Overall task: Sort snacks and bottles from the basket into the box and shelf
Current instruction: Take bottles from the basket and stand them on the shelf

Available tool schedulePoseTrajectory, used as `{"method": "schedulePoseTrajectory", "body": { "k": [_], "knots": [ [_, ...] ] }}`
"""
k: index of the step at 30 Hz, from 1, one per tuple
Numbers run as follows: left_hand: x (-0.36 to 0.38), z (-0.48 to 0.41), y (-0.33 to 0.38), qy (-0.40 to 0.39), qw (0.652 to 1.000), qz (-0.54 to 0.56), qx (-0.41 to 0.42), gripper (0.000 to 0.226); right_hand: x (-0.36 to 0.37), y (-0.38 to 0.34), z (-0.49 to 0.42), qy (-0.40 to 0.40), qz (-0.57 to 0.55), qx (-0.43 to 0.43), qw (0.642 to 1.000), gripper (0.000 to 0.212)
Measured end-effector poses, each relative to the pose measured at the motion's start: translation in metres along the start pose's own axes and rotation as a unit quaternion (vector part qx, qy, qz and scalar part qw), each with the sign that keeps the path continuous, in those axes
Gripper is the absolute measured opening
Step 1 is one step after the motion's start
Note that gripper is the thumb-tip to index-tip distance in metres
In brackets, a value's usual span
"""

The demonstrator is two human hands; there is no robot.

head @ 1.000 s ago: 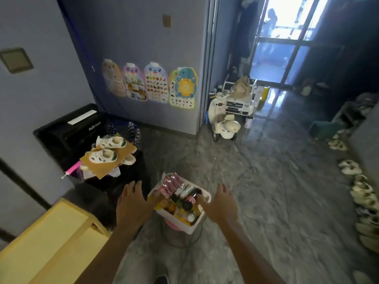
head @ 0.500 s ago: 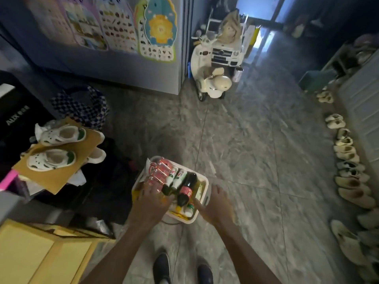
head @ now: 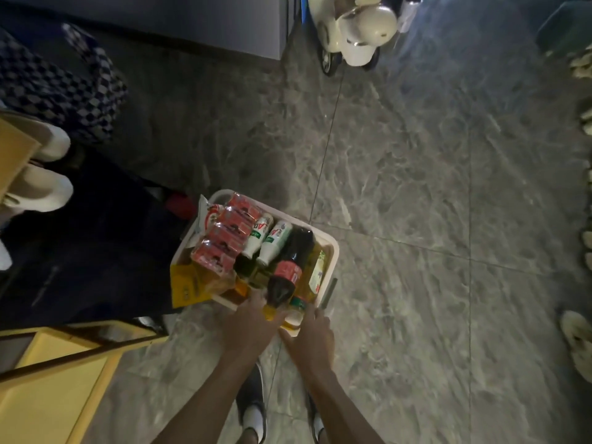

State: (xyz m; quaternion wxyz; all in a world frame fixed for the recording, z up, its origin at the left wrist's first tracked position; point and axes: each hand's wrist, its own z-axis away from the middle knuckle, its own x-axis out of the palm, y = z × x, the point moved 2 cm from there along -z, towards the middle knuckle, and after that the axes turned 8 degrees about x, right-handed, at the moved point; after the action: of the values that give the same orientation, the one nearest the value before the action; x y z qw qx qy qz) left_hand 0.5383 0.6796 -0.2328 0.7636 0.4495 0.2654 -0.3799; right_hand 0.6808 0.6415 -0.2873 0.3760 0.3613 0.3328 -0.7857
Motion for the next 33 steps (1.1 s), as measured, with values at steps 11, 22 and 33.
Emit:
{"method": "schedulePoseTrajectory", "body": {
  "k": [11, 22, 33],
  "knots": [
    [-0.01, -0.01, -0.002, 0.031, 0.999, 0.006, 0.028, 0.019, -0.007, -0.009, -0.014, 0.062, -0.109, 0.013, 0.992, 0.058],
    [-0.107, -0.032, 0.07, 0.095, 0.989, 0.024, 0.113, 0.027, -0.161, -0.031, -0.035, 0.067, -0.032, -0.054, 0.996, 0.054],
    [-0.244, 0.075, 0.102, 0.19, 0.976, 0.003, 0.104, 0.03, -0.317, -0.088, 0.05, 0.109, 0.014, -0.216, 0.97, 0.05]
  ]
}}
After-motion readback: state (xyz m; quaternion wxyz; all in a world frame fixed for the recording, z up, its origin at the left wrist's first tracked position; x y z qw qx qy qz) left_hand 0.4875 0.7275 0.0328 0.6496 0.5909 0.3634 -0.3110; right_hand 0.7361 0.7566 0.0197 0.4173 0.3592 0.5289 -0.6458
